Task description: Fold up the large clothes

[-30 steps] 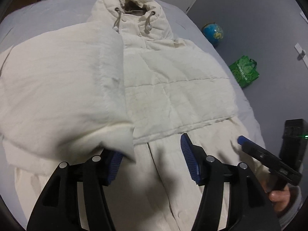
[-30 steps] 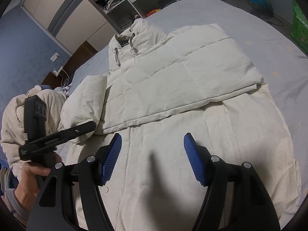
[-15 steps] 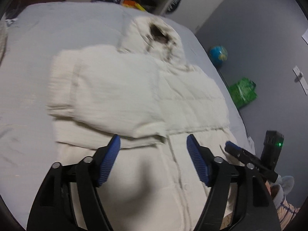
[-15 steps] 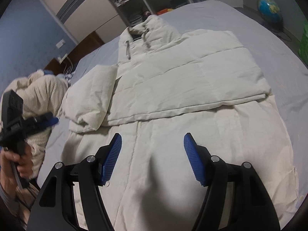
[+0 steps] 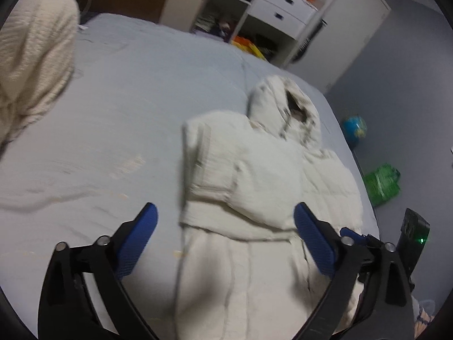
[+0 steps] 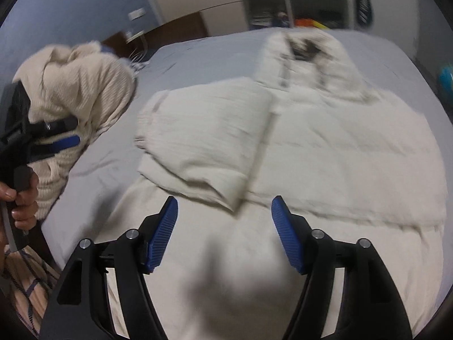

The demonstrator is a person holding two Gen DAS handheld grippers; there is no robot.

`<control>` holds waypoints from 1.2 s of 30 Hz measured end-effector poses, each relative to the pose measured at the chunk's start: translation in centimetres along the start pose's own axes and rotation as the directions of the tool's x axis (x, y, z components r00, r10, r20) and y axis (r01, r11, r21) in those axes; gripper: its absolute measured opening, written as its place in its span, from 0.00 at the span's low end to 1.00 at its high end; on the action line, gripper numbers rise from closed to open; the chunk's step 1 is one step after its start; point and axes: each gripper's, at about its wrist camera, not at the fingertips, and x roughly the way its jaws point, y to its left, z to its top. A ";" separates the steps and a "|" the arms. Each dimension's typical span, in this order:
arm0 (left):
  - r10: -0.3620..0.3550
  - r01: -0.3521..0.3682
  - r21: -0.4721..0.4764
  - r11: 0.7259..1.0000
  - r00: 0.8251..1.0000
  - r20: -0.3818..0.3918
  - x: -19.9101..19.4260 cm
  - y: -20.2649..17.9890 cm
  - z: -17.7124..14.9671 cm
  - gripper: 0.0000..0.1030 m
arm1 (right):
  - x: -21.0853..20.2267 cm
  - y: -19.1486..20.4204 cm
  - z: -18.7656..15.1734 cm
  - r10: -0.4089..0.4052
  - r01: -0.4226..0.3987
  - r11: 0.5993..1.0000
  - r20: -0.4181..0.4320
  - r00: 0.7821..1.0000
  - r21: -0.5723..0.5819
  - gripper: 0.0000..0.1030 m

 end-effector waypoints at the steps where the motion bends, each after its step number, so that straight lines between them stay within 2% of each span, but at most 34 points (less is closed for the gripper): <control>1: 0.018 -0.018 -0.005 1.000 1.000 0.014 -0.4 0.4 0.2 0.93 | 0.6 1.3 0.6 -0.010 0.010 1.000 0.000 1.000 -0.029 0.66; 6: 0.130 -0.126 -0.055 0.991 0.988 0.087 -2.4 3.4 1.7 0.93 | 3.6 6.2 3.0 -0.083 0.081 0.987 -0.007 0.997 -0.138 0.67; 10: 0.183 -0.172 -0.110 0.979 0.978 0.104 -3.2 5.5 2.5 0.93 | 6.8 9.3 4.7 -0.167 0.158 0.962 -0.023 0.986 -0.224 0.67; 15: 0.219 -0.207 -0.122 0.971 0.971 0.094 -4.0 7.2 2.5 0.93 | 10.1 11.9 5.7 -0.246 0.223 0.926 -0.039 0.968 -0.303 0.67; 18: 0.239 -0.227 -0.131 0.965 0.967 0.084 -4.2 8.1 2.4 0.93 | 12.3 13.3 5.9 -0.318 0.281 0.888 -0.046 0.947 -0.365 0.67; 20: 0.241 -0.228 -0.144 0.963 0.967 0.077 -4.2 8.5 2.3 0.93 | 13.9 14.1 5.8 -0.389 0.341 0.848 -0.041 0.920 -0.407 0.68; 23: 0.239 -0.226 -0.176 0.958 0.969 0.055 -4.0 9.4 2.3 0.93 | 15.5 14.6 5.7 -0.450 0.390 0.805 -0.031 0.893 -0.448 0.68; 25: 0.223 -0.210 -0.192 0.959 0.974 0.049 -3.8 9.6 2.3 0.93 | 16.0 14.8 5.7 -0.468 0.403 0.787 -0.026 0.883 -0.467 0.68; 28: 0.210 -0.198 -0.197 0.960 0.977 0.039 -3.4 9.4 2.3 0.93 | 15.8 14.3 6.1 -0.446 0.384 0.802 -0.030 0.895 -0.456 0.62; 30: 0.207 -0.197 -0.189 0.962 0.978 0.030 -3.0 9.1 2.3 0.93 | 15.2 14.0 6.3 -0.417 0.360 0.820 -0.033 0.908 -0.445 0.40; 32: 0.202 -0.195 -0.179 0.964 0.979 0.023 -2.6 8.8 2.3 0.93 | 14.2 13.4 6.8 -0.374 0.325 0.842 -0.032 0.927 -0.430 0.26; 33: 0.200 -0.194 -0.173 0.966 0.979 0.021 -2.5 8.5 2.3 0.93 | 13.5 13.1 7.1 -0.358 0.315 0.852 -0.027 0.933 -0.417 0.21; 36: 0.199 -0.195 -0.158 0.968 0.980 0.015 -2.1 8.1 2.2 0.93 | 11.6 12.1 8.0 -0.321 0.293 0.881 -0.014 0.947 -0.373 0.18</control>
